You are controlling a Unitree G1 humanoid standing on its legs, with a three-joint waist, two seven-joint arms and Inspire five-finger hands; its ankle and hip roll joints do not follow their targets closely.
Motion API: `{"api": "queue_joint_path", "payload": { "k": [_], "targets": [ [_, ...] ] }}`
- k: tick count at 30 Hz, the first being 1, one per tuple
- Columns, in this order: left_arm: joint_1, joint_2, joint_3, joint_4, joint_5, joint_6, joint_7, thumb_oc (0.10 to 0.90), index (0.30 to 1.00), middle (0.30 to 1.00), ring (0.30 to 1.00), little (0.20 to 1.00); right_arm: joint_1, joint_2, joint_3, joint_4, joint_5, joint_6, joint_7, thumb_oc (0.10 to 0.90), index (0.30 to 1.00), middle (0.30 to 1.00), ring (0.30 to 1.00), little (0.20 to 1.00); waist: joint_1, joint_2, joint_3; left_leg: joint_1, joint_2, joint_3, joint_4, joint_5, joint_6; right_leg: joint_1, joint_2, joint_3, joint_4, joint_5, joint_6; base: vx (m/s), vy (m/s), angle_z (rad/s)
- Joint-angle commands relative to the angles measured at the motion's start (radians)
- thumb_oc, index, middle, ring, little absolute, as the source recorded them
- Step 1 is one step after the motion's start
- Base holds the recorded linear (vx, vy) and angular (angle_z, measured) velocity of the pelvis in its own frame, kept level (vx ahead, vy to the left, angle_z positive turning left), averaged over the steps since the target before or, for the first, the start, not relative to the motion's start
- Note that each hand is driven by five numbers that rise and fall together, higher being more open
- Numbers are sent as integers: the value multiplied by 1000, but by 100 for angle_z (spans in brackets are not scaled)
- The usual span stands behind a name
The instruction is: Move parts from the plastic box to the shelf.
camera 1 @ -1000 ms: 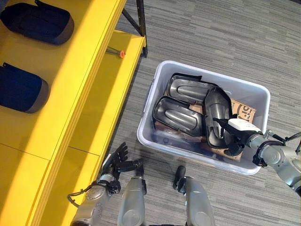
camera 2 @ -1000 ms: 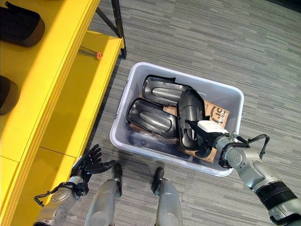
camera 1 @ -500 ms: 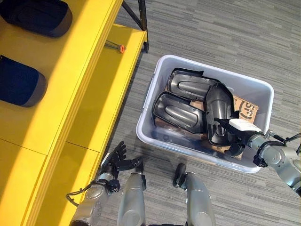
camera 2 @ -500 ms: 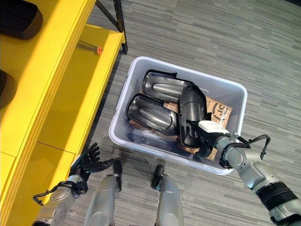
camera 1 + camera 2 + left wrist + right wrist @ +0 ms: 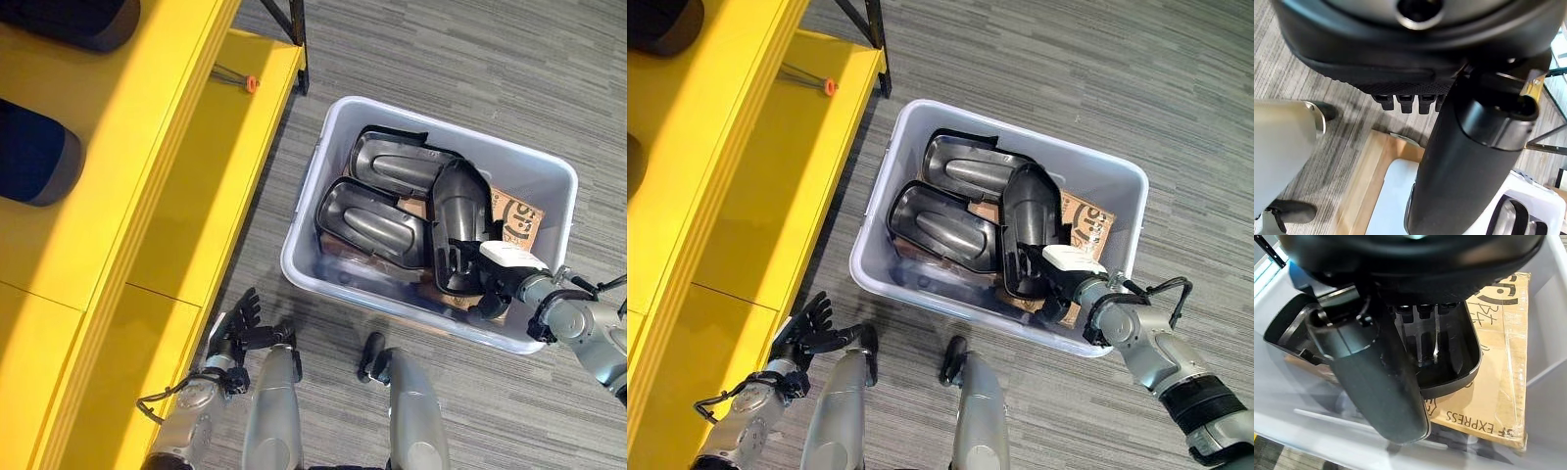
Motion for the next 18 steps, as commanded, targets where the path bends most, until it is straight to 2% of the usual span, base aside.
{"api": "queue_joint_path", "payload": {
  "k": [1, 9, 18],
  "targets": [
    [20, 53, 2, -120, 7, -70, 18, 900, 1000, 1000, 1000, 1000, -128, -57, -34, 31, -20, 2, -77, 900, 1000, 1000, 1000, 1000, 14, -13, -9, 20, 73, -65, 61, -73, -34, 90, -87, 25, -5, -35, 90, 0, 0, 0],
    [23, 50, 2, -126, -7, -74, 37, 900, 1000, 1000, 1000, 1000, -189, -47, -14, 87, -33, 19, -117, 900, 1000, 1000, 1000, 1000, 18, -8, -9, -52, 64, -78, 109, -88, -26, 11, -96, 34, 55, -57, 81, -2, -16, 4],
    [13, 31, -8, -135, -28, -81, 69, 900, 1000, 1000, 1000, 1000, -266, 7, 12, 179, -54, 47, -176, 900, 1000, 1000, 1000, 1000, 24, 2, -9, -149, 45, -98, 163, -105, -14, -82, -111, 39, 115, -76, 71, -13, -8, 5]
  ]
}}
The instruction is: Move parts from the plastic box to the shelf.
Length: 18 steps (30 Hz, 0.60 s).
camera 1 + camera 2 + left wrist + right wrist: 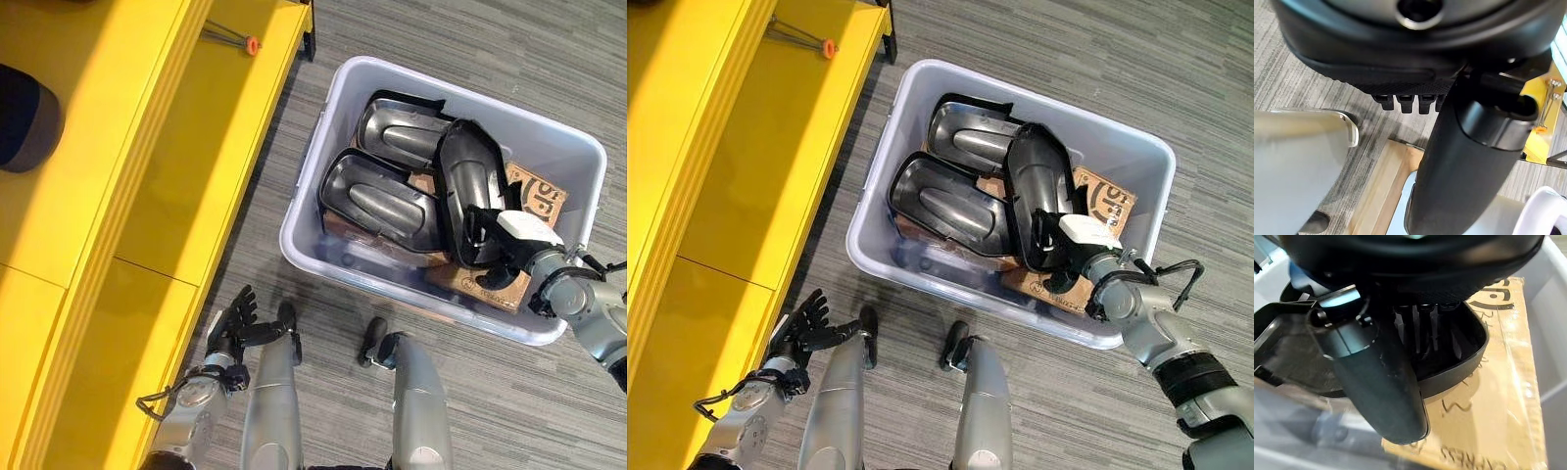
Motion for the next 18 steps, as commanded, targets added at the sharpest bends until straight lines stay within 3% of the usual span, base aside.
{"api": "queue_joint_path", "payload": {
  "k": [1, 7, 16, 17, 18],
  "targets": [
    [17, 26, -4, -119, -11, -79, 21, 900, 1000, 1000, 1000, 1000, -104, -28, 1, 49, -55, 10, -59, 900, 1000, 1000, 1000, 1000, 25, 6, -9, 25, 60, -67, 58, -99, -14, 86, -76, 43, -20, -38, 91, -6, -10, 7],
    [9, 20, 1, -124, -29, -88, 42, 900, 1000, 1000, 1000, 1000, -154, 37, 31, 96, -89, 27, -98, 900, 1000, 1000, 1000, 1000, 32, 20, -9, -49, 46, -75, 106, -116, -3, 3, -83, 58, 26, -51, 86, -1, -2, 1],
    [-7, 0, -13, -122, -32, -97, 64, 900, 1000, 1000, 1000, 1000, -167, 112, 57, 149, -140, 48, -127, 900, 1000, 1000, 1000, 1000, 30, 34, -9, -88, 30, -79, 132, -129, 7, -35, -94, 65, 52, -57, 85, 0, 0, 0],
    [-7, -2, -13, -121, -32, -98, 65, 900, 1000, 1000, 1000, 1000, -167, 114, 61, 157, -150, 49, -129, 686, 701, 701, 701, 701, 29, 35, -9, -90, 29, -79, 133, -130, 8, -37, -95, 65, 52, -57, 85, 0, 0, 0],
    [-9, -3, -15, -121, -32, -99, 65, 900, 1000, 1000, 1000, 1000, -167, 118, 67, 165, -159, 52, -127, 624, 613, 613, 613, 613, 29, 36, -9, -93, 28, -80, 135, -130, 8, -40, -95, 66, 53, -58, 86, 0, 0, 0]
  ]
}}
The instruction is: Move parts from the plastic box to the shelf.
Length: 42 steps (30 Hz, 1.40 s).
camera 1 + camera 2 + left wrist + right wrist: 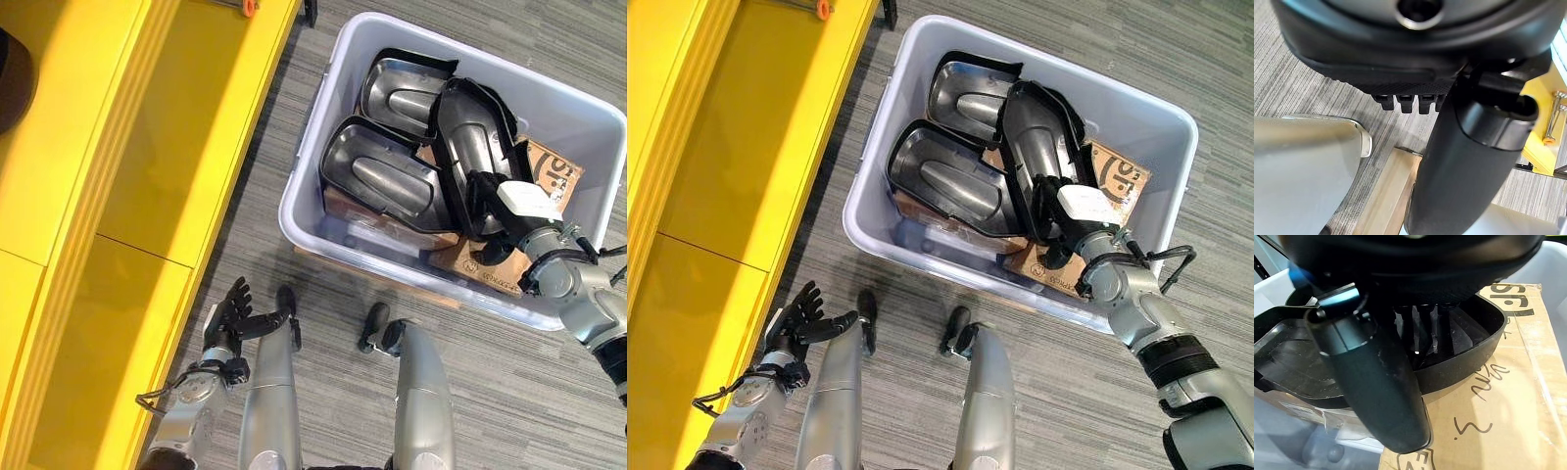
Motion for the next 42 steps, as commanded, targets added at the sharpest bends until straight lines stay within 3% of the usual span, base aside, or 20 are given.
{"api": "queue_joint_path", "payload": {
  "k": [1, 2, 15, 22, 26, 31, 36, 37, 42],
  "targets": [
    [5, -2, -14, -102, -27, -77, 13, 900, 1000, 1000, 1000, 1000, -94, 50, 67, 142, -72, 29, -41, 522, 470, 470, 470, 470, 32, 39, -6, 29, 32, -71, 64, -127, 6, 80, -73, 63, -20, -42, 92, 0, 0, 0],
    [3, -2, -16, -101, -26, -78, 14, 900, 1000, 1000, 1000, 1000, -97, 53, 79, 157, -94, 36, -38, 400, 300, 300, 300, 300, 32, 40, -6, 28, 31, -71, 63, -127, 7, 80, -74, 63, -20, -41, 93, 0, 0, 0],
    [-13, -4, -17, -102, -16, -87, 16, 900, 1000, 1000, 1000, 1000, -102, 23, 120, 161, -198, 34, -26, 400, 300, 300, 300, 300, 25, 34, -6, 59, 36, -72, 49, -126, -1, 99, -72, 67, -19, -47, 92, 0, 0, 0],
    [-30, 1, -26, -84, -11, -86, 3, 900, 1000, 1000, 1000, 1000, -73, 6, 94, 127, -184, 23, -30, 400, 300, 300, 300, 300, 21, 25, -6, 152, 45, -62, -27, -102, -15, 181, -62, 55, -69, -32, 97, 0, 0, 0],
    [-41, 11, -28, -70, -1, -81, -19, 900, 1000, 1000, 1000, 1000, -59, -16, 71, 72, -164, -1, -24, 400, 300, 300, 300, 300, 21, 14, -6, 277, 58, -51, -135, -61, -33, 309, -46, 32, -171, 12, 112, 10, -9, 0],
    [-44, 19, -23, -65, 6, -82, -32, 900, 1000, 1000, 1000, 1000, -37, -33, 42, 31, -156, -19, -21, 400, 300, 300, 300, 300, 21, 8, -7, 351, 62, -49, -191, -36, -43, 385, -38, 18, -228, 38, 121, 23, -20, 3],
    [-39, 20, -11, -57, 6, -75, -44, 900, 1000, 1000, 1000, 1000, 11, -57, -24, -62, -116, -40, -12, 400, 300, 300, 300, 300, 16, -3, -35, 438, 68, -45, -265, -7, -53, 485, -23, 0, -318, 71, 130, 32, -14, 1],
    [-34, 20, -5, -48, 12, -68, -54, 900, 1000, 1000, 1000, 1000, 49, -63, -63, -102, -91, -52, -4, 400, 300, 300, 300, 300, 11, -5, -56, 472, 69, -35, -318, 32, -51, 527, -19, -18, -381, 113, 129, 0, 0, 0],
    [-10, 18, 11, -46, 23, -61, -72, 900, 1000, 1000, 1000, 1000, 108, -81, -125, -189, -71, -72, 13, 400, 300, 300, 300, 300, 4, -5, -92, 539, 74, -19, -396, 60, -55, 587, -9, -22, -462, 145, 141, 47, 8, -4]
  ]
}}
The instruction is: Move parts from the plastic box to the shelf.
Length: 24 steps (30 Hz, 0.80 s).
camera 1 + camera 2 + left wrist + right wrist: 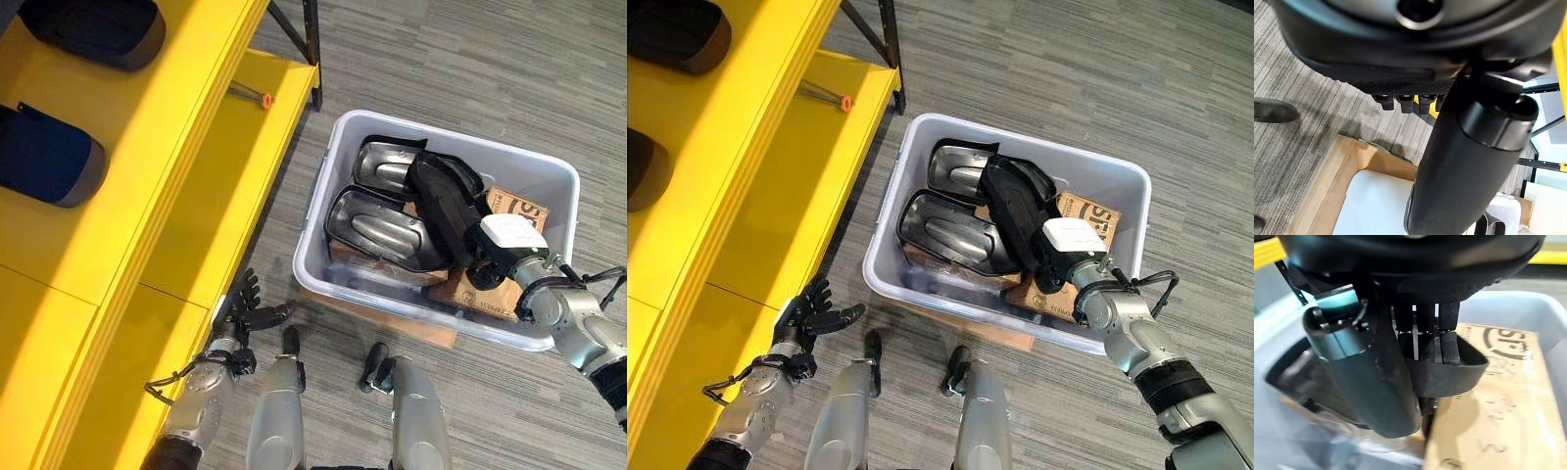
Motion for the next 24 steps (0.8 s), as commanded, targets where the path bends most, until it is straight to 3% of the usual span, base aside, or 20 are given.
{"api": "queue_joint_path", "payload": {
  "k": [1, 9, 15, 24],
  "targets": [
    [47, 34, 29, -87, 20, -51, -32, 900, 1000, 1000, 1000, 1000, -61, -87, -110, -85, 41, -38, -49, 400, 300, 300, 300, 300, -5, -32, -96, 72, 69, -39, -43, -22, -14, 153, -58, 32, -186, 95, 135, 42, 15, -5],
    [84, 18, 55, -80, 20, -45, -47, 900, 1000, 1000, 1000, 1000, -12, -112, -175, -154, 77, -62, -36, 400, 300, 300, 300, 300, -19, -22, -167, 181, 71, -4, -185, 33, -21, 235, -40, 34, -328, 153, 156, 54, 21, -7],
    [117, 1, 73, -74, 26, -40, -55, 900, 1000, 1000, 1000, 1000, -23, -123, -194, -183, 98, -70, -31, 400, 300, 300, 300, 300, -26, -20, -256, 271, 78, 33, -300, 81, -25, 311, -26, 35, -453, 205, 171, 77, 9, -10],
    [140, -22, 76, -72, 28, -32, -51, 900, 1000, 1000, 1000, 1000, -90, -129, -179, -197, 104, -70, -48, 400, 300, 300, 300, 300, -23, -17, -335, 350, 81, 62, -381, 105, -32, 385, -16, 34, -542, 238, 183, 59, 6, -5]
  ]
}}
